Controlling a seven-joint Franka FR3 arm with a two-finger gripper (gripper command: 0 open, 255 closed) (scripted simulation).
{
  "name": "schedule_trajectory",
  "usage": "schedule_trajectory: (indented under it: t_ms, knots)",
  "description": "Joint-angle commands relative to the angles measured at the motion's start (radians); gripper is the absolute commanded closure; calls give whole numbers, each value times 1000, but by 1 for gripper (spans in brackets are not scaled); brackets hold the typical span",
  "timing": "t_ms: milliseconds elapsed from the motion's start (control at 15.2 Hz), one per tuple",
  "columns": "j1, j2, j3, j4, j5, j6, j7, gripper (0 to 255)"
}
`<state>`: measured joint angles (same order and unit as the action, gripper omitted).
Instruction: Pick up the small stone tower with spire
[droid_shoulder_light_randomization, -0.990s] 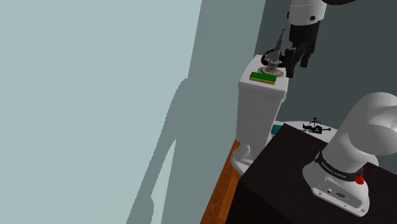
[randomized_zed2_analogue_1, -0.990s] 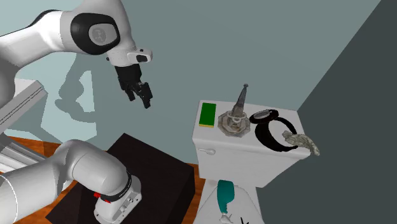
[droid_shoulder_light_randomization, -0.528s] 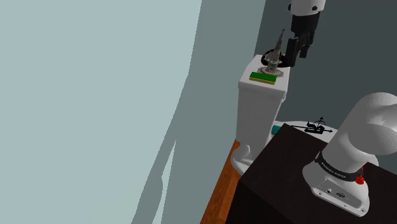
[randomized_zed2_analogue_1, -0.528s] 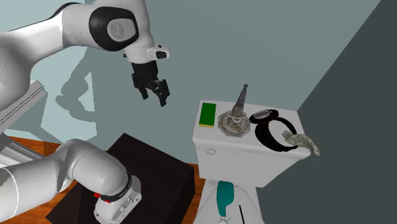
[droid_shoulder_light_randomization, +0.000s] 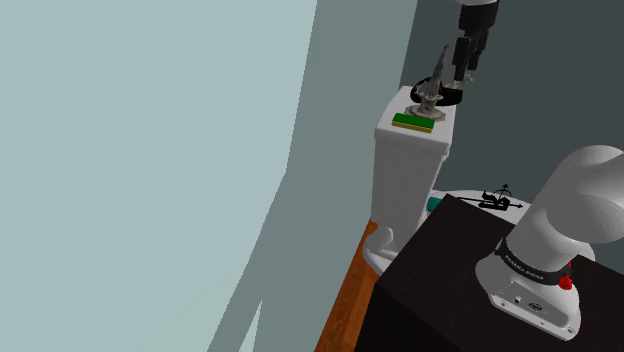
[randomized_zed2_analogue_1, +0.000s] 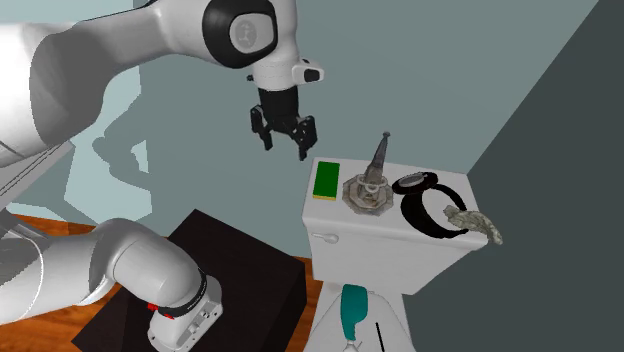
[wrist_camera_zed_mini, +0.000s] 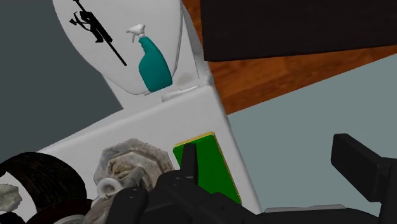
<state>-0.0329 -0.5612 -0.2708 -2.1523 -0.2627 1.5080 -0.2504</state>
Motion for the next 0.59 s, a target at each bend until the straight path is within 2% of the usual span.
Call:
schedule_trajectory:
  t_ms: [0,264,528]
  knots:
    - [5,61,-41,61,-1,13,-64,0]
    - [12,192,-127,203,16,24,-203,0]
    - [13,347,-213,371,68,21,-353,0]
